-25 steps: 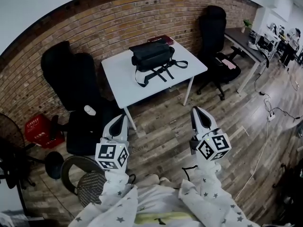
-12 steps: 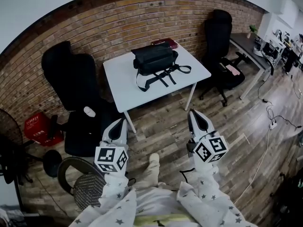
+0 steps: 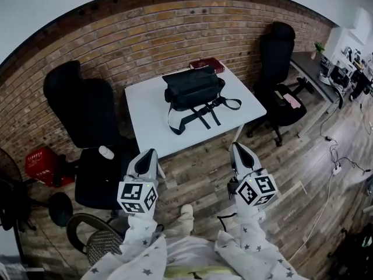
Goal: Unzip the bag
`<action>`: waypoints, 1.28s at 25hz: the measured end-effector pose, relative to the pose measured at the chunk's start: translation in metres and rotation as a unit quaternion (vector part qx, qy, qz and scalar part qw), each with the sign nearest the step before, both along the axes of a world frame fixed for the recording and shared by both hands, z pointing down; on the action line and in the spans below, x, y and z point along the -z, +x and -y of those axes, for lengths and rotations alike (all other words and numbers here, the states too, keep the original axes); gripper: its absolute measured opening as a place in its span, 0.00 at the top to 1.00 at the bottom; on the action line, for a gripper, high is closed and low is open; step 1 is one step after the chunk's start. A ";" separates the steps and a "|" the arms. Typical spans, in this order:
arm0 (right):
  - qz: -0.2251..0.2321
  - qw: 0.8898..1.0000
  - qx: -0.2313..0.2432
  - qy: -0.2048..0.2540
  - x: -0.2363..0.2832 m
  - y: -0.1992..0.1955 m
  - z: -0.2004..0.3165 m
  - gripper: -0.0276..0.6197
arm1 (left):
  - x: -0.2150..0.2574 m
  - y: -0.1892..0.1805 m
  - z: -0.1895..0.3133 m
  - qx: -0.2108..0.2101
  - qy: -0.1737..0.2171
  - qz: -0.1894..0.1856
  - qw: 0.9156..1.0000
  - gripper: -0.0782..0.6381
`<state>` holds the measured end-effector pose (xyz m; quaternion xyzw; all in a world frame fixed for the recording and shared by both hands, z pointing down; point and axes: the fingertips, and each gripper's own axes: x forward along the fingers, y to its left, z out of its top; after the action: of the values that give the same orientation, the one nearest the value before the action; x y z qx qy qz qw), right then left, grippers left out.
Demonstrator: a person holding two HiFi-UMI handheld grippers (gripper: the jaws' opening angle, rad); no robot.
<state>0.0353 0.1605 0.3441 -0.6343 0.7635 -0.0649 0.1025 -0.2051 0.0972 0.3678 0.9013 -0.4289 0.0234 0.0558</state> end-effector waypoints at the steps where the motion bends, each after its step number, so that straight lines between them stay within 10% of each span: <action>1: 0.001 1.000 -0.001 -0.002 -0.001 0.003 0.010 0.96 | -0.001 0.003 0.011 -0.001 -0.002 0.000 1.000 0.89; 32: 0.026 0.996 0.070 -0.042 -0.030 0.035 0.232 0.96 | -0.035 0.046 0.208 0.023 -0.049 0.005 0.999 0.89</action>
<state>0.0702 -0.0714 0.3737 -0.5810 0.7998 -0.1204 0.0908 -0.1592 -0.1112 0.4026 0.8873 -0.4480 0.0478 0.0980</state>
